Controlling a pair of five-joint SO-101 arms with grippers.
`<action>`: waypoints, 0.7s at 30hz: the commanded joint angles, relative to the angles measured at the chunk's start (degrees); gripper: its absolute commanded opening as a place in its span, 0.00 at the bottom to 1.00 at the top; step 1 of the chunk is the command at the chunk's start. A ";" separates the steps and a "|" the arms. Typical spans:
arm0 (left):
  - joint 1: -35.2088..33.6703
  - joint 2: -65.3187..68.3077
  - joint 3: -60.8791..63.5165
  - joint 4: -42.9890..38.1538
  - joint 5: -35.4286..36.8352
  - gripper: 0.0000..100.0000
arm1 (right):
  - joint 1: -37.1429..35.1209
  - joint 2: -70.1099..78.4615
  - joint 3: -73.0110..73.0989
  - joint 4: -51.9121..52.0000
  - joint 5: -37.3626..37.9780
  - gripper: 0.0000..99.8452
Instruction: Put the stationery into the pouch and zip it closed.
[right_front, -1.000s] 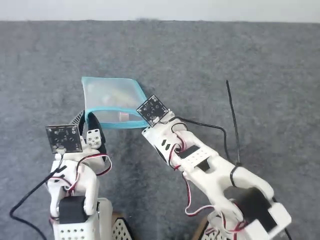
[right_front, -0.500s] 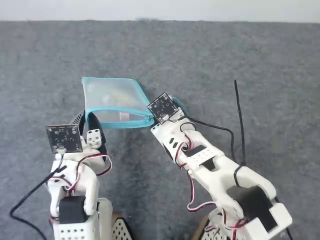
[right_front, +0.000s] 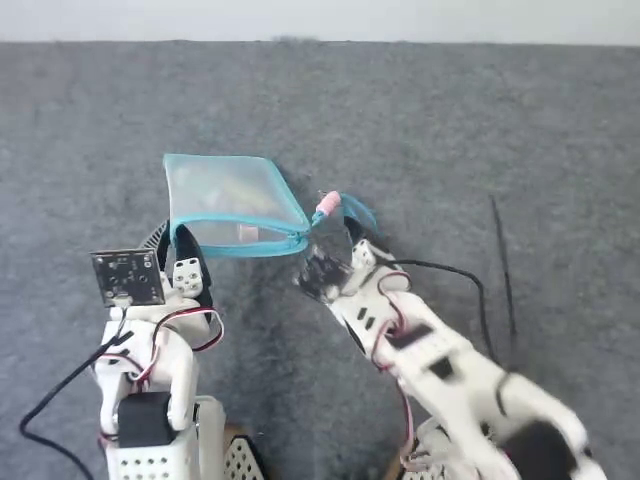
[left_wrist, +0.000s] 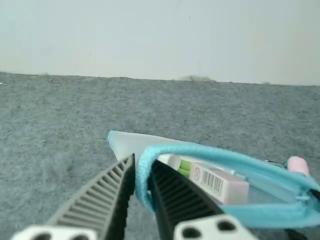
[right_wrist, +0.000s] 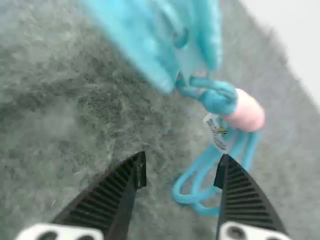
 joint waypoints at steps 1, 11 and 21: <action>-0.09 -2.11 -2.24 -0.70 -0.88 0.01 | -0.13 -12.97 0.44 6.64 -0.35 0.23; -0.18 -2.11 -2.15 -0.70 -0.88 0.01 | -0.22 -14.20 -2.90 8.57 -2.20 0.23; -0.18 -2.11 -2.15 -0.70 -0.88 0.01 | -0.13 0.66 -15.03 8.48 3.96 0.23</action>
